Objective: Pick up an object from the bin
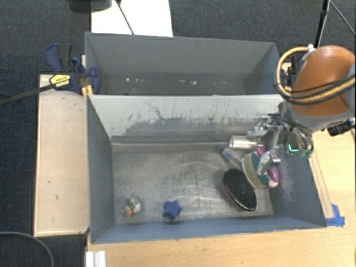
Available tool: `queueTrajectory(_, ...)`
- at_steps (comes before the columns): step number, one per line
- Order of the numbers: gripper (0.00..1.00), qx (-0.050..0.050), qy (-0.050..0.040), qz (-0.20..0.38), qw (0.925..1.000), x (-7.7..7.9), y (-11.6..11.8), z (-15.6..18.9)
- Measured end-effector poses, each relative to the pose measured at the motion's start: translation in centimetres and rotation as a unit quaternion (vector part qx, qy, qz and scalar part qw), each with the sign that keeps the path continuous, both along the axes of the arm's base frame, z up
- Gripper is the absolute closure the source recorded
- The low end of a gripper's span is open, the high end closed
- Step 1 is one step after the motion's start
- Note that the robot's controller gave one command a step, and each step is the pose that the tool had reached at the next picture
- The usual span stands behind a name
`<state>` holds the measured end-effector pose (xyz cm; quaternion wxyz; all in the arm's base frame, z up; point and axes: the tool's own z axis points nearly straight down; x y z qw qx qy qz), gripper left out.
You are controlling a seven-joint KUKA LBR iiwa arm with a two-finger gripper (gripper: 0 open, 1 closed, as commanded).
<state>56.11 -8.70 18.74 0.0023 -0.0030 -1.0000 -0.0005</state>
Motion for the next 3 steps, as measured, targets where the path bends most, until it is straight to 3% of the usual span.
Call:
queueTrajectory(1, 0.00, 0.000, -0.0064, 0.133, 0.9910, -5.7, 5.5, -11.4)
queueTrajectory(2, 1.00, 0.000, -0.0084, 0.135, 0.9908, -5.5, 5.6, -11.0)
queueTrajectory(3, 1.00, 0.006, 0.0021, 0.118, 0.9930, -3.0, 3.3, -11.3)
